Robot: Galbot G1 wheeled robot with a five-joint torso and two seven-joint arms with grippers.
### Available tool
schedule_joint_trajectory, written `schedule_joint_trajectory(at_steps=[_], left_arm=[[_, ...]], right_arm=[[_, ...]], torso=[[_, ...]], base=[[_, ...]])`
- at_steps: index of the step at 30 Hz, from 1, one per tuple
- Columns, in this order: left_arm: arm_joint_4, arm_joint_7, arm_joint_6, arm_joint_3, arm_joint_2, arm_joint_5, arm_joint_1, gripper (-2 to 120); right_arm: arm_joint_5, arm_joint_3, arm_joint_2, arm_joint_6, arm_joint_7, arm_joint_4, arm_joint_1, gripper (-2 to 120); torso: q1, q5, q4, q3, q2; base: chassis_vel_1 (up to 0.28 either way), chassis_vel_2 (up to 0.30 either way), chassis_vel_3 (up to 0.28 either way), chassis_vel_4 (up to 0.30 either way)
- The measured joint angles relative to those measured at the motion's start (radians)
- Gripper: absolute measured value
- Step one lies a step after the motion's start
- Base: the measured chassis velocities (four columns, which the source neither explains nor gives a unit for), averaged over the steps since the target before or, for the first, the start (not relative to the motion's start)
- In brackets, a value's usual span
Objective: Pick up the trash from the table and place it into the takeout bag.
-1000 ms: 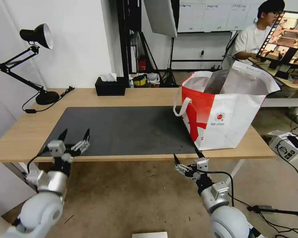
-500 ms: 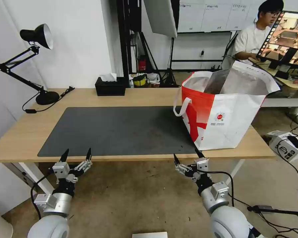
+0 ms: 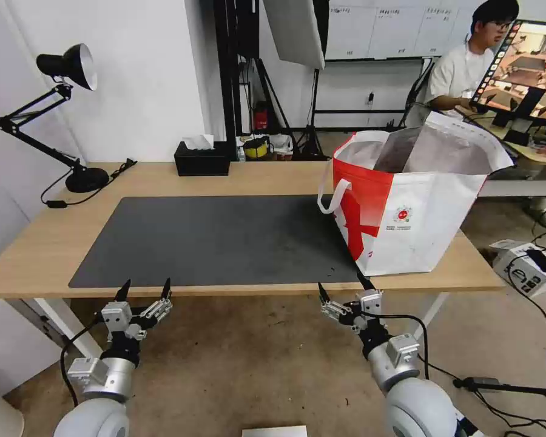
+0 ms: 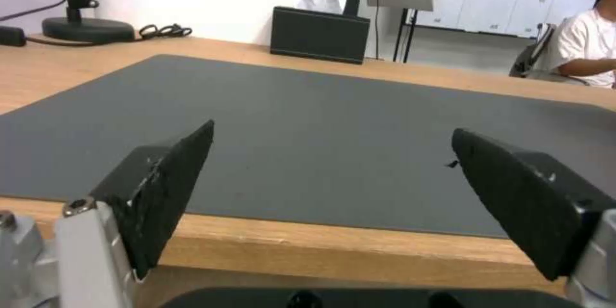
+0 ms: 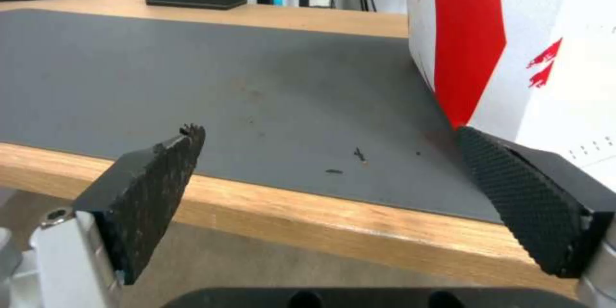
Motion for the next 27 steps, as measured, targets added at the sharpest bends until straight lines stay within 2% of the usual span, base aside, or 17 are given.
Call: schedule_joint_trajectory(at_steps=[27], left_arm=[[-0.001, -0.001, 0.001, 0.002, 0.002, -0.003, -0.002, 100]], right_arm=[[0.0, 0.0, 0.0, 0.0, 0.0, 0.0, 0.0, 100]], torso=[[0.0, 0.0, 0.0, 0.0, 0.0]], base=[[0.0, 0.0, 0.0, 0.0]])
